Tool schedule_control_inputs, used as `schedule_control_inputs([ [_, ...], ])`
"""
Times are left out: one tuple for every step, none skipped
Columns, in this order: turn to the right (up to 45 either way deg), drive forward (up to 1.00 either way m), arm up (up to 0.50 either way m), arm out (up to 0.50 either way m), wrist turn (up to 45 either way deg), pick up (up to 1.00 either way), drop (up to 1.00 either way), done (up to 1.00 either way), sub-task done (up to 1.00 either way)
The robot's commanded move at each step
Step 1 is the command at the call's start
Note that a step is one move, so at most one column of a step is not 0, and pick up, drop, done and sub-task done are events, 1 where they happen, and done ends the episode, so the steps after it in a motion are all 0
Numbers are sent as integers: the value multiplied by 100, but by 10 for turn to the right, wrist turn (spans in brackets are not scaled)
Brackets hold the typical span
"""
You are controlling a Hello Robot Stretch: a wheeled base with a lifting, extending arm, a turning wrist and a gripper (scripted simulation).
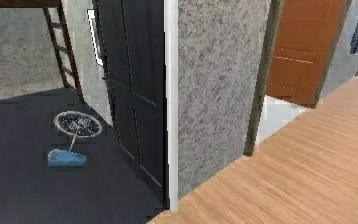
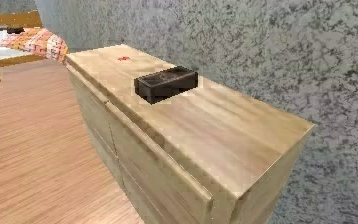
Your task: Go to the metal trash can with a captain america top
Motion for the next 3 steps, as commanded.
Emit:
schedule_control_inputs([
  [0, 40, 0, 0, 0, 0, 0, 0, 0],
  [450, 0, 0, 0, 0, 0, 0, 0, 0],
  [150, 0, 0, 0, 0, 0, 0, 0, 0],
])
